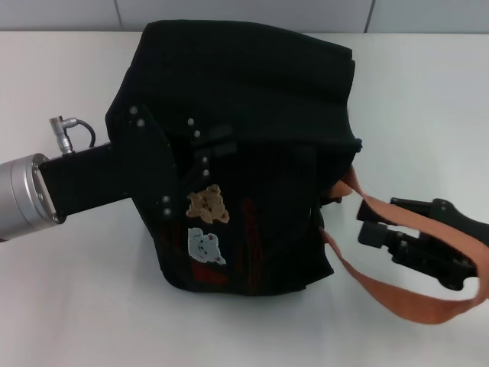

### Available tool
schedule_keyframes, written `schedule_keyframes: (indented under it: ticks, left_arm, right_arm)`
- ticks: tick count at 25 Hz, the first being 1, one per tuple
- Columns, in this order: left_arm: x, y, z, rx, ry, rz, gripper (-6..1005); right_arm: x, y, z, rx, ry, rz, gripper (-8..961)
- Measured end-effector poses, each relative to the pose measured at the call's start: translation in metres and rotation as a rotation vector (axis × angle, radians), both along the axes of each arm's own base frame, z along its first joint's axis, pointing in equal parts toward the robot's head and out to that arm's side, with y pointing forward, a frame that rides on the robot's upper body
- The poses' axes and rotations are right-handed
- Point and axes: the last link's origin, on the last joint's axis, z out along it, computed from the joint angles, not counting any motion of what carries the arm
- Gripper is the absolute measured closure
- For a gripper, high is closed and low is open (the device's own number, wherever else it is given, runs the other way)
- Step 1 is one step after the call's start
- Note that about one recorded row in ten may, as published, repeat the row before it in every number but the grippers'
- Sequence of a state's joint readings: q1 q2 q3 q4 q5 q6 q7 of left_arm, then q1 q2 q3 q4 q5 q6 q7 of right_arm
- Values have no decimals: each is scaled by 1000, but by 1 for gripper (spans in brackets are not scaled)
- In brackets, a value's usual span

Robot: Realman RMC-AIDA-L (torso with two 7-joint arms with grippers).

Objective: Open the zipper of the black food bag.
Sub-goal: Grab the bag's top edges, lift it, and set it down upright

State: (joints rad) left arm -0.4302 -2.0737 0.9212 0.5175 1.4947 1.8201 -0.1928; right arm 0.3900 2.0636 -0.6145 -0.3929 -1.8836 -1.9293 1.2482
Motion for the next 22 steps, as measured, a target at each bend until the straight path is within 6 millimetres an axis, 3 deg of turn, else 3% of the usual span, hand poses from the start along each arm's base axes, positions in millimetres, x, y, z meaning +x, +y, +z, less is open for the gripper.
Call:
schedule_keyframes:
  ticks: [7,22]
  left_arm:
    - [-3,-2,0,4,-9,14,930]
    - [-3,-3,1,6,-25,21,931]
  right_arm:
    - [23,3,7,1,-135,-54,561]
    - [27,36,9,320,-63,-236,571]
